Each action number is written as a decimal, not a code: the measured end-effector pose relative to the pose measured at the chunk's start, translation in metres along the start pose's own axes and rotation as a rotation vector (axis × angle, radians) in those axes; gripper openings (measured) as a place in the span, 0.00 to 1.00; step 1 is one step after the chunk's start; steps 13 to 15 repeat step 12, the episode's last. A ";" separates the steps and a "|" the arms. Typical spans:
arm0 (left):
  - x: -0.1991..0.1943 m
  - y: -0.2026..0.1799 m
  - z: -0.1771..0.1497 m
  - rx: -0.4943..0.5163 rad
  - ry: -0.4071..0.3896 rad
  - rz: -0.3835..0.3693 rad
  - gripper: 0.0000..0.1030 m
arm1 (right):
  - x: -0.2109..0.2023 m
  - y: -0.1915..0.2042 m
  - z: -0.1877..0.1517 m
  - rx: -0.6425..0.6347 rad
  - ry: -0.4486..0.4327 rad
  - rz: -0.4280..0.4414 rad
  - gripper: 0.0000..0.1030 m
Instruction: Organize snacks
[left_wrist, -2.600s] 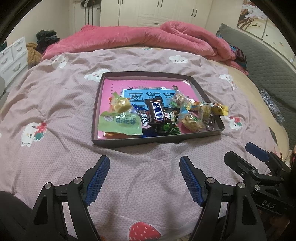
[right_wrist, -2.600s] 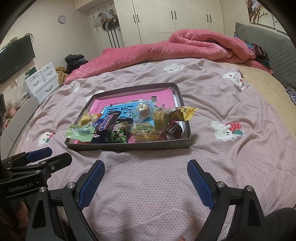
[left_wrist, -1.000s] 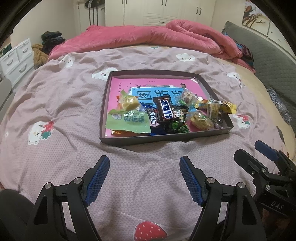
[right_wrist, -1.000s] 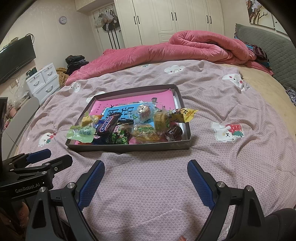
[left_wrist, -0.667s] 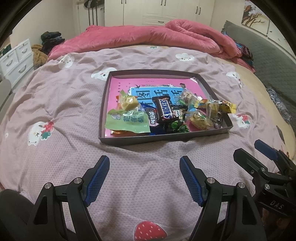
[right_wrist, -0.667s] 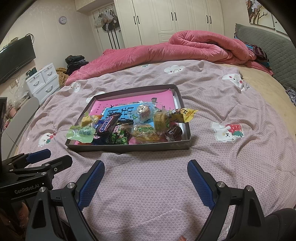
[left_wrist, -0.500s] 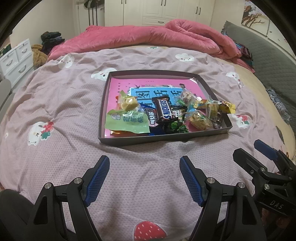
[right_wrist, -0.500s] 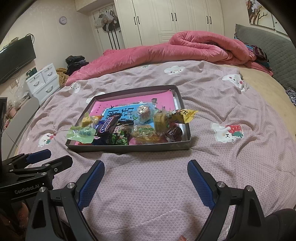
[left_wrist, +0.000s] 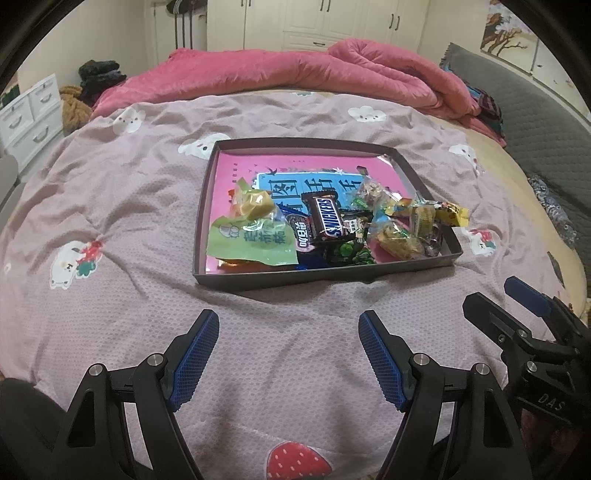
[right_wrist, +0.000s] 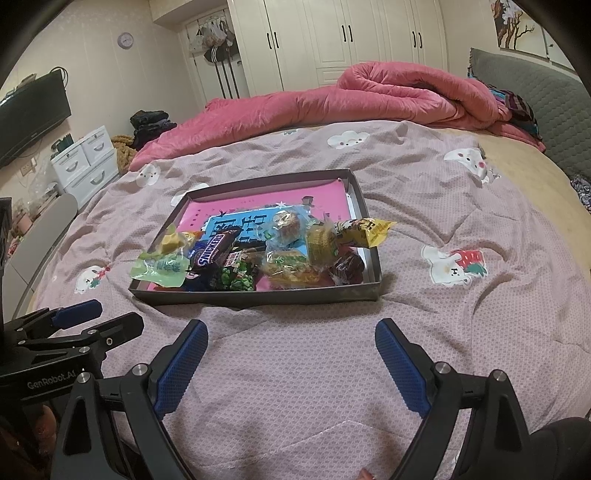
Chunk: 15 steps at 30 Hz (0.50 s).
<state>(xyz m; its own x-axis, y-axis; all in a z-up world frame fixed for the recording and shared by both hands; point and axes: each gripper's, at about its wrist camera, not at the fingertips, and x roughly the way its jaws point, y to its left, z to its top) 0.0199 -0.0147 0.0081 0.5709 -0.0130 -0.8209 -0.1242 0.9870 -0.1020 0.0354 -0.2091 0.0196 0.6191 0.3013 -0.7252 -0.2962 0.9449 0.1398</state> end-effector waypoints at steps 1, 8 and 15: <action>0.001 0.001 0.000 -0.003 0.001 -0.004 0.77 | 0.001 -0.001 0.000 0.002 0.002 0.000 0.89; 0.011 0.020 0.007 -0.046 0.013 0.021 0.77 | 0.016 -0.008 0.000 0.028 0.028 0.003 0.90; 0.014 0.057 0.023 -0.097 -0.024 0.072 0.77 | 0.023 -0.021 0.004 0.072 0.032 0.004 0.90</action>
